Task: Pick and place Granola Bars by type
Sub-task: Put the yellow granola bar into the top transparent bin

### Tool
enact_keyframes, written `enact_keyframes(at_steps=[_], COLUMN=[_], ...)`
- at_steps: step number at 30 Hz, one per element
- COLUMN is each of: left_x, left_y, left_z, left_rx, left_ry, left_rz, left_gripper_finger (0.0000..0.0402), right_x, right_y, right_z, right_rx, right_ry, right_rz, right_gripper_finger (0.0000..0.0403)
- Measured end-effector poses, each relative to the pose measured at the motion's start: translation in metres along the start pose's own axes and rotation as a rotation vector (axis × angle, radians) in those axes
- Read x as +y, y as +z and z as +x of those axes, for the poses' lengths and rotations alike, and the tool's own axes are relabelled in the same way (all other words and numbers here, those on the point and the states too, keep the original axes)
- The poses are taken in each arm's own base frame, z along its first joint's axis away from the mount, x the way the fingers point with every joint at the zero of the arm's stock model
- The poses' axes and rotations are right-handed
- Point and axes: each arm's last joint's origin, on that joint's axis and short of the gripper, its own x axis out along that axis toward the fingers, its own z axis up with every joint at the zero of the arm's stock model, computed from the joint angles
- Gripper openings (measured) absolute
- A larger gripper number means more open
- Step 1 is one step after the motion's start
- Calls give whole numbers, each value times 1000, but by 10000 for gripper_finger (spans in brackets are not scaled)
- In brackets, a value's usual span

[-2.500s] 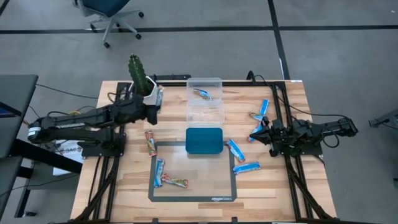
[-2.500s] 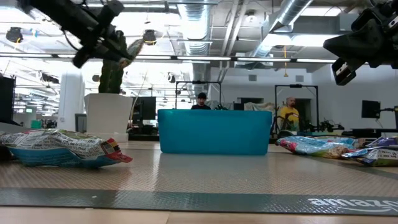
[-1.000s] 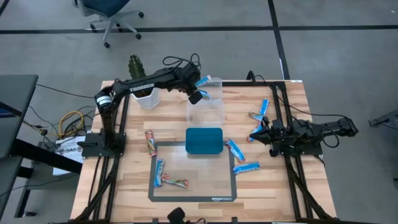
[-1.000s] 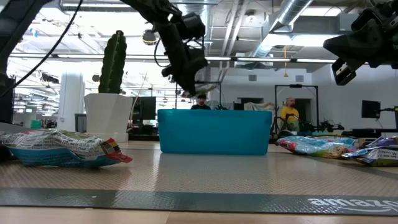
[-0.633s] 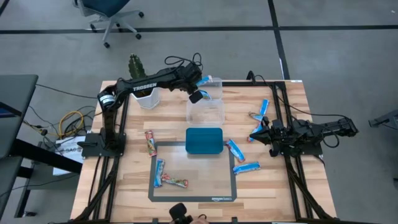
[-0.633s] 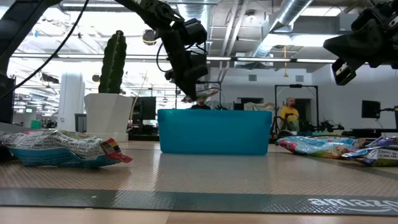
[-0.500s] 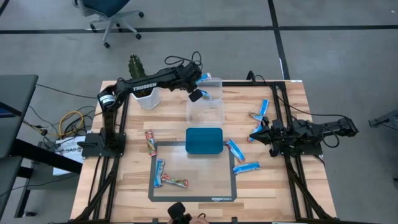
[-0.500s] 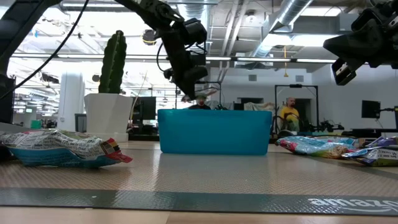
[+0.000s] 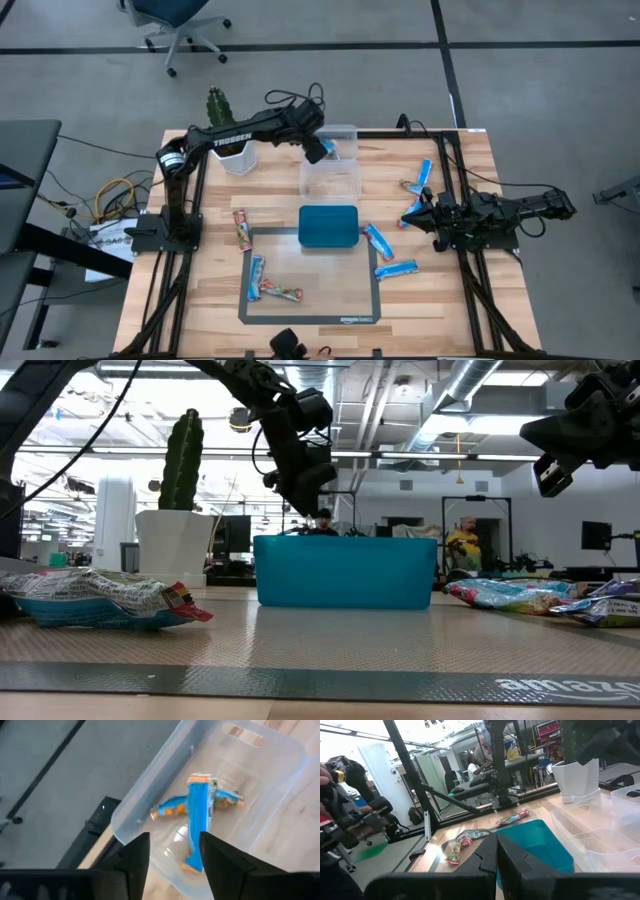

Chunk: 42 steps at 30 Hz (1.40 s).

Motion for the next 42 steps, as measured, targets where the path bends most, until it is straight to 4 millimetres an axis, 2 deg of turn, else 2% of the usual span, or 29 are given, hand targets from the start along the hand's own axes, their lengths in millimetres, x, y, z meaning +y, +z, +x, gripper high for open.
enact_keyframes(at_steps=[4, 10, 16, 20, 27, 35, 42], left_x=[-5, -11, -17, -19, -22, -31, -28], left_y=[-1, -2, -14, -34, -76, -134, -178], left_z=[-18, -58, -96, -115, -132, -136, -140], left_rx=[2, -19, -67, -93, -190, -233, -221], left_ry=[-16, -86, -141, -165, -235, -344, -436], left_rz=[-62, -172, -197, -230, -342, -490, -553], left_gripper_finger=[157, 135, 130, 129, 129, 129, 129], right_x=[0, 0, 0, 0, 0, 0, 0], right_y=[0, 0, 0, 0, 0, 0, 0], right_z=[0, 0, 0, 0, 0, 0, 0], right_rx=[0, 0, 0, 0, 0, 0, 0], right_ry=[0, 0, 0, 0, 0, 0, 0], right_rz=[0, 0, 0, 0, 0, 0, 0], right_gripper_finger=[0, 0, 0, 0, 0, 0, 0])
